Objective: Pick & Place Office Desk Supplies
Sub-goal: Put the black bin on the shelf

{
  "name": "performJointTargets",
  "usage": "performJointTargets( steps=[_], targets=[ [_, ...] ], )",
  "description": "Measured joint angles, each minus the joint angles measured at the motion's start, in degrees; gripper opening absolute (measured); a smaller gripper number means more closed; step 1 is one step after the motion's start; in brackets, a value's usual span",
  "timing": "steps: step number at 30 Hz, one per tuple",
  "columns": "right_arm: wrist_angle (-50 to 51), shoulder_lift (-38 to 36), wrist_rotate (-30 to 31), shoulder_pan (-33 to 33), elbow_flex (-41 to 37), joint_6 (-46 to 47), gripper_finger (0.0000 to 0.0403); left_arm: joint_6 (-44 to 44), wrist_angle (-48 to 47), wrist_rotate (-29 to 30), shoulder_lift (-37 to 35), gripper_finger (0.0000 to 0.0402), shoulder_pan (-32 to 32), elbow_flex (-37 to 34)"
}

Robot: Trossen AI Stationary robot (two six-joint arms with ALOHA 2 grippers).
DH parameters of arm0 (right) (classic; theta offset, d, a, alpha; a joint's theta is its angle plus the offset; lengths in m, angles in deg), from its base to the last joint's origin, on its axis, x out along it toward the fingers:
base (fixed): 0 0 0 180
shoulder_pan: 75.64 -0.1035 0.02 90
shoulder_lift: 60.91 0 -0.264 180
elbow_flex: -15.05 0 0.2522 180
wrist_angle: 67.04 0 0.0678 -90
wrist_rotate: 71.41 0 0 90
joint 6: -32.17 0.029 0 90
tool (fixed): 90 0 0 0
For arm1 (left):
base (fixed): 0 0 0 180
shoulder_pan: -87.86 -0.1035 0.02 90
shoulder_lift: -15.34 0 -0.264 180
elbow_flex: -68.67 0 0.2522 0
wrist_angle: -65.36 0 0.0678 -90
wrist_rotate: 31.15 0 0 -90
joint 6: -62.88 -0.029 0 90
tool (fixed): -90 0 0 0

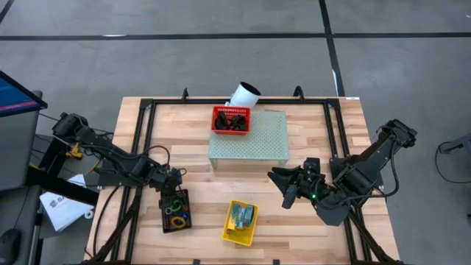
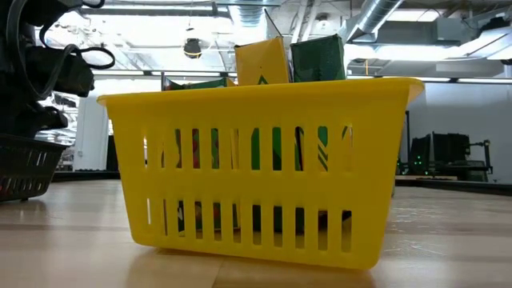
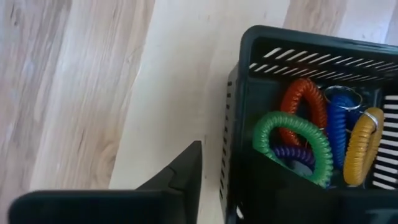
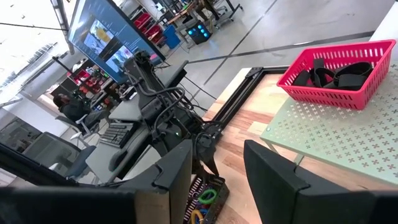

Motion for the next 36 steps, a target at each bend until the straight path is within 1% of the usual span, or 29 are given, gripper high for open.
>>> performJointTargets(
  steps=[8,10,13,24,30,36],
  targets=[
    [0.0,0.0,-0.2,0.0,0.0,0.0,0.0143,0.6,0.7,0.4,0.0,0.0017,0.0,-0.4],
    [0.0,0.0,-0.2,0.0,0.0,0.0,0.0143,0.5,1.7,0.4,0.0,0.0005,0.0,-0.4],
    [0.0,0.0,-0.3,0.0,0.0,0.0,0.0143,1.9,3.5,0.5,0.0,0.0004,-0.1,-0.4],
    [0.9,0.0,-0.4,-0.1,0.0,-0.1,0.0143,13.8,9.3,0.8,-0.3,0.0001,-0.8,-0.4],
    [1.7,0.0,-0.6,-0.5,0.0,0.0,0.0143,24.2,12.8,5.5,-3.3,0.0001,-0.6,-0.4],
    [2.8,0.0,-0.8,-0.9,-0.2,0.3,0.0143,34.6,16.6,13.7,-8.8,0.0001,0.7,-0.3]
  ],
)
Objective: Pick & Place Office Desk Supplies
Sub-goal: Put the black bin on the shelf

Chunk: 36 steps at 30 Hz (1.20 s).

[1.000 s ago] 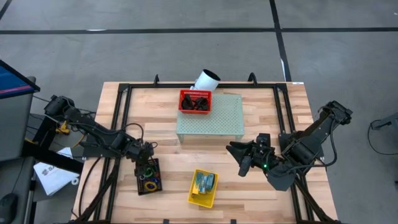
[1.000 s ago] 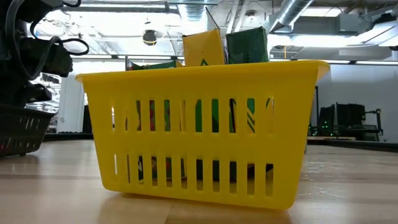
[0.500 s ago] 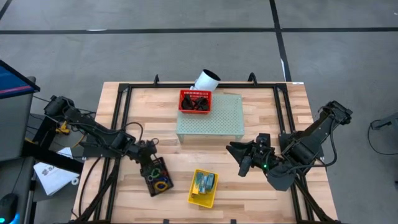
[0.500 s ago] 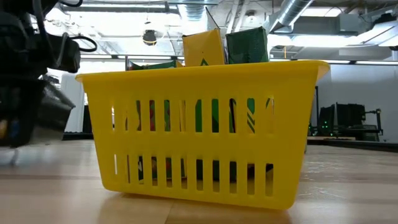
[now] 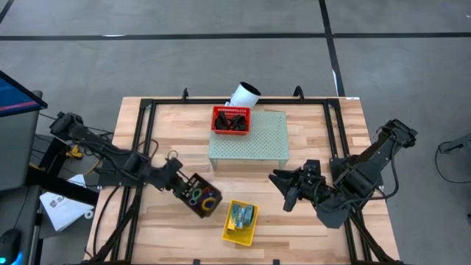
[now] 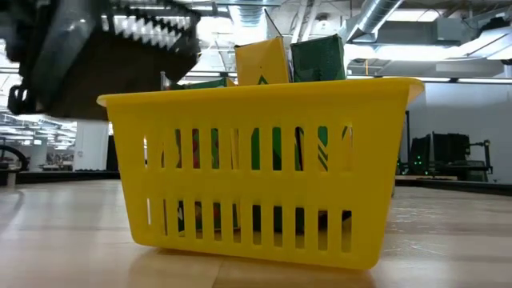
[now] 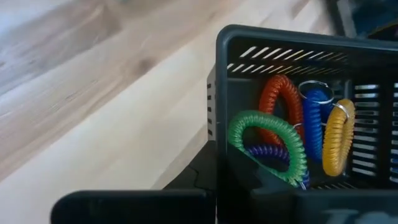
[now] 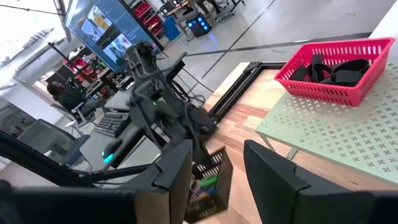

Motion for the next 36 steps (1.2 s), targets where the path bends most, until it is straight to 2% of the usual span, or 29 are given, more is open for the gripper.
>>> performJointTargets(
  steps=[6,13,16,26,30,36],
  targets=[
    [6.5,0.0,-0.2,0.1,0.0,5.9,0.0143,-0.6,-0.3,5.8,-2.4,0.0000,-0.6,4.7],
    [9.5,0.0,-0.4,0.1,0.0,8.5,0.0143,-3.0,-1.9,5.8,-0.7,0.0000,-6.3,12.8],
    [9.5,0.0,-0.4,0.1,0.0,8.5,0.0143,-2.6,-9.0,4.1,-0.6,0.0000,-9.5,17.9],
    [9.5,0.0,-0.5,0.1,0.0,8.0,0.0143,2.3,-42.8,2.1,-0.6,0.0000,-18.4,38.6],
    [9.7,0.0,-0.9,0.1,0.0,6.6,0.0143,2.5,-49.0,2.1,1.3,0.0000,-22.0,44.5],
    [11.2,0.0,-1.0,0.1,0.0,6.6,0.0143,1.4,-51.2,-0.3,9.0,0.0000,-25.1,50.9]
  ],
)
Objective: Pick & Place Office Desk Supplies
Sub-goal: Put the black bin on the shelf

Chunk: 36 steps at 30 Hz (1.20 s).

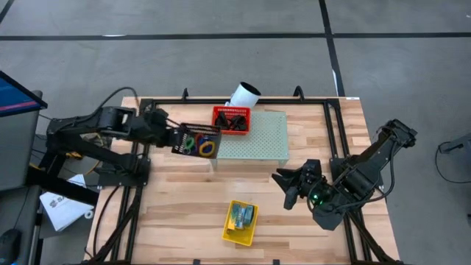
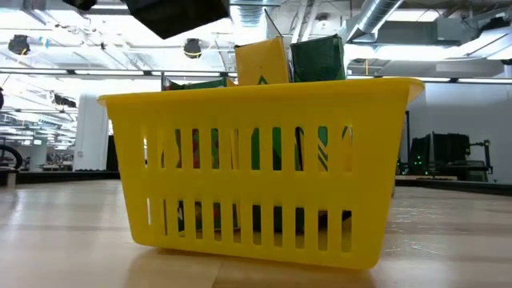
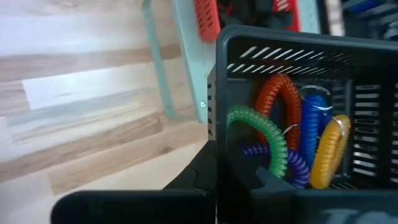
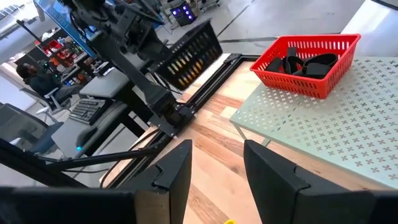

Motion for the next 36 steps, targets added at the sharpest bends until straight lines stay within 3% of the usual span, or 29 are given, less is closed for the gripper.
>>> performJointTargets(
  steps=[4,17,28,36],
  targets=[
    [0.2,0.0,-0.4,0.0,0.0,0.0,0.0143,0.8,-1.7,-2.2,4.7,0.0000,-0.5,2.6],
    [1.1,-0.2,-2.8,0.0,0.0,-2.6,0.0143,8.8,-3.6,-1.4,12.5,0.0000,0.5,3.1],
    [1.8,-0.5,-6.2,-0.2,0.0,-4.4,0.0143,7.9,4.1,-0.3,20.7,0.0000,0.9,3.1],
    [2.2,-2.4,-6.3,-1.5,0.0,-5.7,0.0143,8.2,11.2,0.4,19.5,0.0000,0.0,-2.8]
  ],
)
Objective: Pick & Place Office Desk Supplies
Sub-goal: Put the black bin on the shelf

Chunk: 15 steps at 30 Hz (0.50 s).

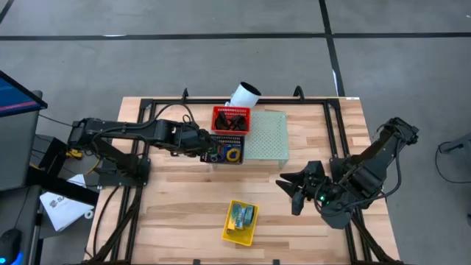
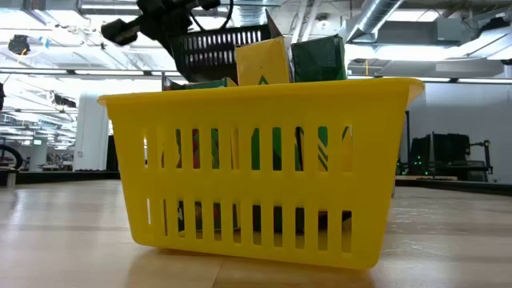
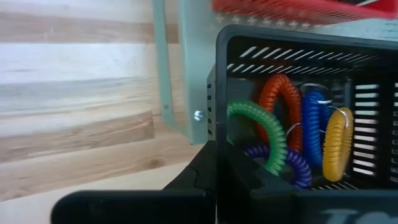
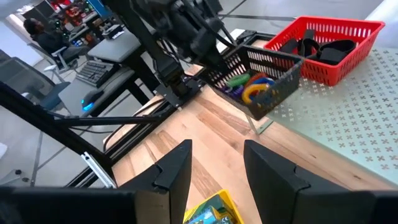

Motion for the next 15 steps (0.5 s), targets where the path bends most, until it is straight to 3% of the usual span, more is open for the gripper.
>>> performJointTargets(
  steps=[15],
  targets=[
    [-0.1,-0.4,-0.6,0.0,0.0,-0.3,0.0143,0.5,7.5,0.7,-0.3,0.0000,-2.4,-4.5]
  ],
)
